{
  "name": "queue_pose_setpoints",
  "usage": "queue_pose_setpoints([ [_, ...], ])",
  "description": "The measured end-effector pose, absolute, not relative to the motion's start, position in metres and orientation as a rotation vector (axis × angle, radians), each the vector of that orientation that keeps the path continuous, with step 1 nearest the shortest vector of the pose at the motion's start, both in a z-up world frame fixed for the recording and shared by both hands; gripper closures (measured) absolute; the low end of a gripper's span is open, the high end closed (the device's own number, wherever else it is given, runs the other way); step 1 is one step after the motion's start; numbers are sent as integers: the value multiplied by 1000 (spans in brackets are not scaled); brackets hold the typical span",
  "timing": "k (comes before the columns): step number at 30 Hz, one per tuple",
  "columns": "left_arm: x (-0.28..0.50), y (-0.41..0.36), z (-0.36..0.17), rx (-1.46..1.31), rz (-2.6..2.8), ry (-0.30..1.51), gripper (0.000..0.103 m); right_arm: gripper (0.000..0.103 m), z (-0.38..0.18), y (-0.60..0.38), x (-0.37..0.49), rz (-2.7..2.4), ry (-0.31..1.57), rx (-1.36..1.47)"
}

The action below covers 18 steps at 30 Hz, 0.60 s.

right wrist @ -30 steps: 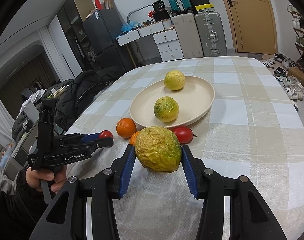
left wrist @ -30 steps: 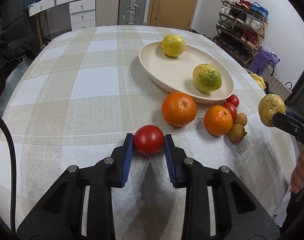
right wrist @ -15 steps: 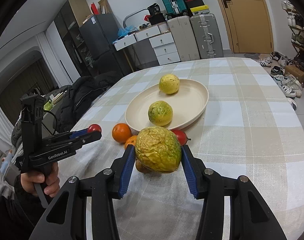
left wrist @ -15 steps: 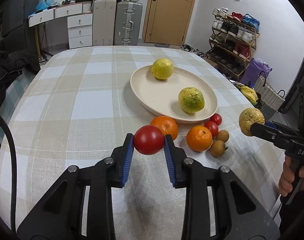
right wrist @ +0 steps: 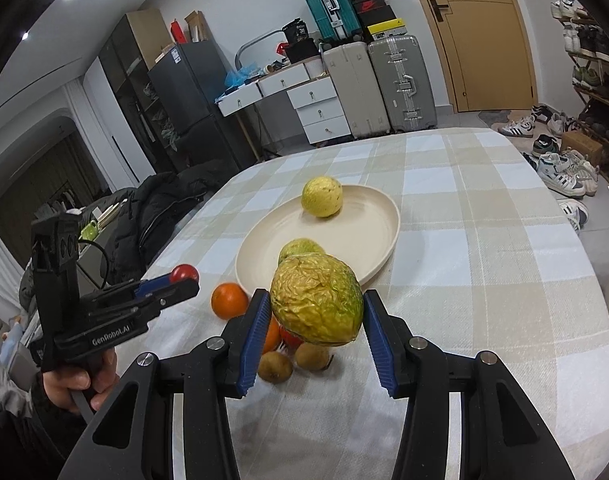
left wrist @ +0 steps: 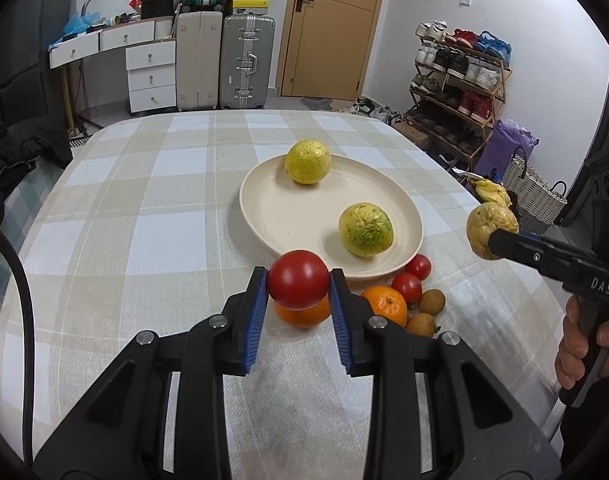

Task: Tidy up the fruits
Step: 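Carry the tomato and wrinkled fruit onto the plate and open both tools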

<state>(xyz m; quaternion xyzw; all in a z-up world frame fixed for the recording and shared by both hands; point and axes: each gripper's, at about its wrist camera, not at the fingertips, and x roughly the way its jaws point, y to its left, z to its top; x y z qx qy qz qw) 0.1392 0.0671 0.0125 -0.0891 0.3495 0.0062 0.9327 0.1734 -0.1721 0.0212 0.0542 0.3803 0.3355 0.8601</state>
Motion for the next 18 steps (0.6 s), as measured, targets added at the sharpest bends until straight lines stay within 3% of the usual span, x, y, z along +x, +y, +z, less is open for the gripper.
queue_pose_setpoints([
  [18,190,55,24,-133,29,694,75,55,10,-167,232,637,817,160],
])
